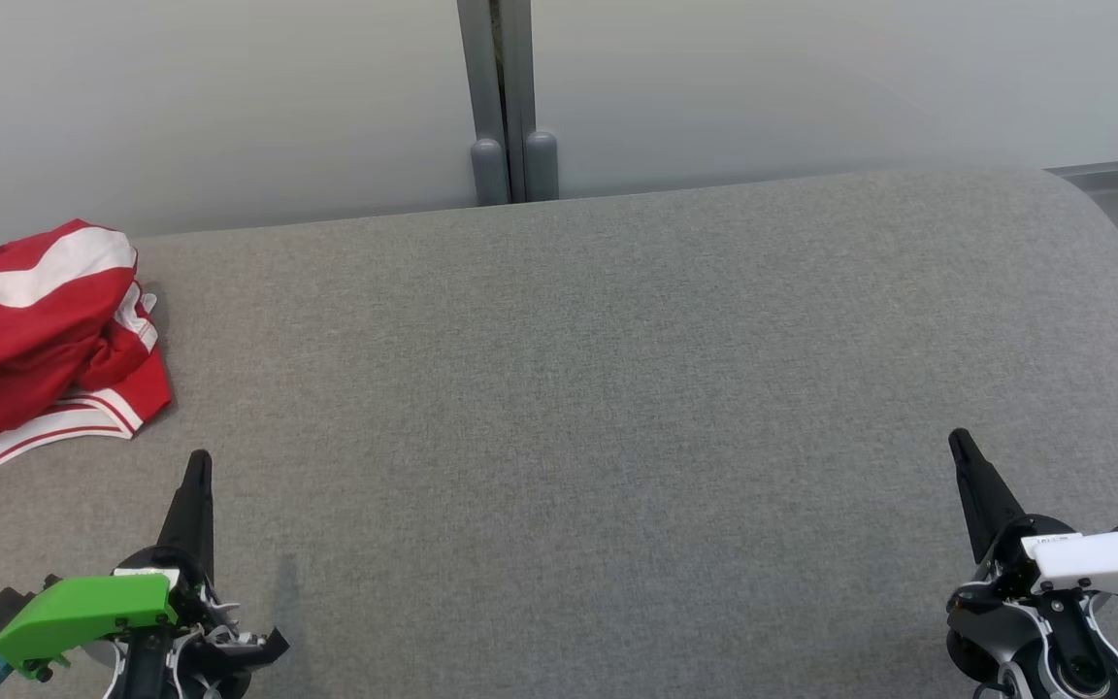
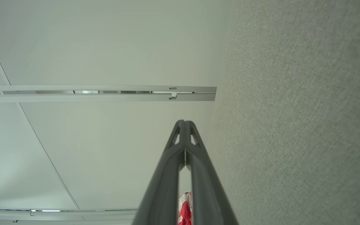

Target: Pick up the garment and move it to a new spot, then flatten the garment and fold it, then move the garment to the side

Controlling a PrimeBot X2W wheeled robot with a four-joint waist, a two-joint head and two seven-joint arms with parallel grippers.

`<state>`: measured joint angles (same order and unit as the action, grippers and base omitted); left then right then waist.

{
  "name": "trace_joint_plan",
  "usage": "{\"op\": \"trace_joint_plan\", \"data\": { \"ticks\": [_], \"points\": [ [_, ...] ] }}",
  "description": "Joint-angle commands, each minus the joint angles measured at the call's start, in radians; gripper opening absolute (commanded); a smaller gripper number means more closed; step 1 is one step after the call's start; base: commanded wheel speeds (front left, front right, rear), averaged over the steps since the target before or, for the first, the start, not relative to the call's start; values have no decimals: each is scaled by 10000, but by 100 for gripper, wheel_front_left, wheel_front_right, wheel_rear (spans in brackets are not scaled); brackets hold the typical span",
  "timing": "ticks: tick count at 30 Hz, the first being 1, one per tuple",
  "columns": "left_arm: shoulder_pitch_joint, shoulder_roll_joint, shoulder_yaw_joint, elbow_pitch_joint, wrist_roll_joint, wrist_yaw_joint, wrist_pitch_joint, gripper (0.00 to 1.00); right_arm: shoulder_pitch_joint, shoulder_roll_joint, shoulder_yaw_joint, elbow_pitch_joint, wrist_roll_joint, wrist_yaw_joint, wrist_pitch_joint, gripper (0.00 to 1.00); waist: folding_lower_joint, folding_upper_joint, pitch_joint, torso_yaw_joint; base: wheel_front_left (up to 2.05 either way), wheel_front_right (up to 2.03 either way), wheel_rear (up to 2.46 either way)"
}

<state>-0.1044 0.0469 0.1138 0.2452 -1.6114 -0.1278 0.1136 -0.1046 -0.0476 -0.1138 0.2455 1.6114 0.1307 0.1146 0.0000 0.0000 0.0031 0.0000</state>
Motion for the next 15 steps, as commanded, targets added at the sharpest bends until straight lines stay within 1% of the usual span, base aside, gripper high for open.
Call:
{"op": "trace_joint_plan", "data": {
  "ticks": [1, 15],
  "points": [
    [-106, 68, 18, -11, -32, -69, 35, 0, -74, -53, -14, -37, 32, 0, 17, 0, 0, 0, 0, 0, 0, 0, 0],
    [-106, 68, 18, -11, -32, -69, 35, 0, -75, -53, -14, -37, 32, 0, 17, 0, 0, 0, 0, 0, 0, 0, 0]
  ]
}}
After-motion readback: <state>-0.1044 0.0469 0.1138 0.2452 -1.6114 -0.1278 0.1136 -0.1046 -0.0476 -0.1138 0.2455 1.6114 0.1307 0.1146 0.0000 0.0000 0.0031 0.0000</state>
